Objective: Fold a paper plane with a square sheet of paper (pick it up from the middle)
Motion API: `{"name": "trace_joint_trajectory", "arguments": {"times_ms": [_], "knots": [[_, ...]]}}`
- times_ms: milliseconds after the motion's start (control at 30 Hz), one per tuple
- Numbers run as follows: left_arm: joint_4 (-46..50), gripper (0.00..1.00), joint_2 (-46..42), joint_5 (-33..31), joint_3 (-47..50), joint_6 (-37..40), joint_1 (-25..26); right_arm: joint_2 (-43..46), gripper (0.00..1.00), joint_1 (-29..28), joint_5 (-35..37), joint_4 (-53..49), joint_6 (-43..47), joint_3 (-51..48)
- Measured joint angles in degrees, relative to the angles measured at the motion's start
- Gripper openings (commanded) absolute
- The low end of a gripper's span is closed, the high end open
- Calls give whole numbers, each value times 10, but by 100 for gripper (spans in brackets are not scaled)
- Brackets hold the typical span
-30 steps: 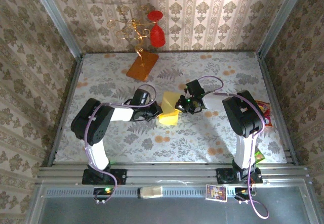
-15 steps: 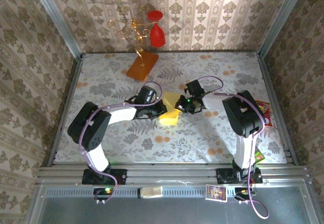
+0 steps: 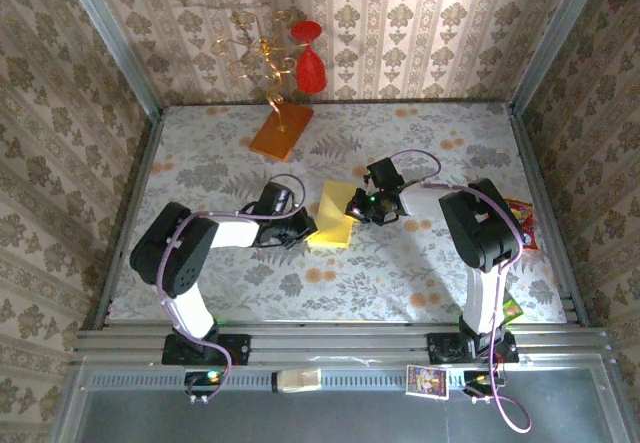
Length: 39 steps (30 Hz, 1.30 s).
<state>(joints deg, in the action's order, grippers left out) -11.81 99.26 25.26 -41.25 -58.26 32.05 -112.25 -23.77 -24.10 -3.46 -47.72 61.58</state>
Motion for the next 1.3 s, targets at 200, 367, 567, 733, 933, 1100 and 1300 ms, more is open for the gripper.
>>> {"name": "trace_joint_trajectory", "arguments": {"times_ms": [200, 367, 567, 733, 933, 1100, 1300], "knots": [[59, 0, -56, -17, 26, 5, -17, 0, 5, 0, 4, -2, 2, 2], [78, 0, -64, -20, -5, 13, 17, 0, 5, 0, 4, -2, 7, 3], [42, 0, -16, -9, -34, 9, 45, 0, 5, 0, 4, -2, 9, 3], [14, 0, -4, -9, -3, 2, 35, -1, 5, 0, 4, -2, 11, 3], [-8, 0, -43, -12, 49, 0, 17, -3, 5, 0, 4, -16, 14, 12], [54, 0, -102, -31, 70, 6, -8, -4, 5, 0, 15, -32, 36, 25], [97, 13, -148, -46, 40, 43, -20, -4, 7, -9, 18, -57, 95, 40]]}}
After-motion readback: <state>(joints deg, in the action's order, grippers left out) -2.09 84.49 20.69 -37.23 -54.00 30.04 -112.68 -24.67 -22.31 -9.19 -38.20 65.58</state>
